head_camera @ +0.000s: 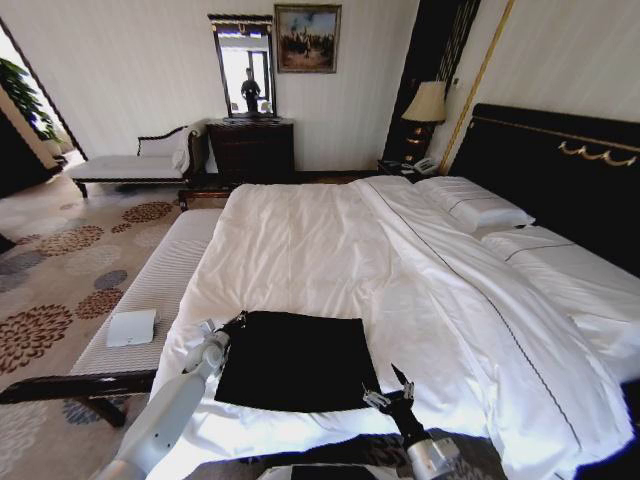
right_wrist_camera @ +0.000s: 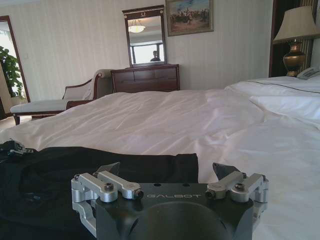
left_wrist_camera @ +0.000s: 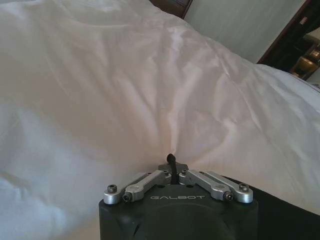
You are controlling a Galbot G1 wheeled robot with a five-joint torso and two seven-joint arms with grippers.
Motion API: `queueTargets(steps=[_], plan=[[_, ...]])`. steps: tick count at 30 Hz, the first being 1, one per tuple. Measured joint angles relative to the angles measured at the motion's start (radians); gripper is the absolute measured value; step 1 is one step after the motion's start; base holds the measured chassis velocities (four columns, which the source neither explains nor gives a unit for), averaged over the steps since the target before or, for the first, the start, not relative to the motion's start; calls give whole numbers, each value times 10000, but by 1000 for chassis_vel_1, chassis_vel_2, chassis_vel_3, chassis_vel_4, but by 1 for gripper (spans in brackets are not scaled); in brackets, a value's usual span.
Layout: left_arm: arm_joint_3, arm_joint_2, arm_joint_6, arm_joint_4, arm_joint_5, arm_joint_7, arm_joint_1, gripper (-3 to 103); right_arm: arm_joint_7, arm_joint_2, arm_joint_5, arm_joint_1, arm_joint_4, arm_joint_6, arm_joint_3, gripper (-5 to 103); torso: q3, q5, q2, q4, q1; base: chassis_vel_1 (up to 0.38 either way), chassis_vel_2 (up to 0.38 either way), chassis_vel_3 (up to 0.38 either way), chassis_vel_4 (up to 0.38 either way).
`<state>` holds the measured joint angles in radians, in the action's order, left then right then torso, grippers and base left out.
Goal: Fold the clothes on the bed.
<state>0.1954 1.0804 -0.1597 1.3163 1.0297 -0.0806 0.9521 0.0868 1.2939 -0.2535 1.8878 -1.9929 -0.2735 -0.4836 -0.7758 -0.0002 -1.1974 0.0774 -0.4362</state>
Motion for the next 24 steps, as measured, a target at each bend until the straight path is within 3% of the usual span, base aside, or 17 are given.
queueTargets(steps=[8, 15, 24], plan=[[178, -66, 70, 289, 23, -69, 134, 2, -42, -61, -149, -74, -17, 42, 4, 100, 0, 2, -1, -1, 0, 0, 0, 0, 0], [465, -279, 198, 943, -68, -237, 472, 2, -274, -215, -921, -501, 22, 308, -30, 100, 0, 0, -2, 1, 0, 0, 0, 0, 0], [873, -706, 474, 2043, -569, -234, 1319, 2, -976, -999, -3354, -2614, 614, 1443, 146, 100, 0, 4, -1, -6, 0, 0, 0, 0, 0]])
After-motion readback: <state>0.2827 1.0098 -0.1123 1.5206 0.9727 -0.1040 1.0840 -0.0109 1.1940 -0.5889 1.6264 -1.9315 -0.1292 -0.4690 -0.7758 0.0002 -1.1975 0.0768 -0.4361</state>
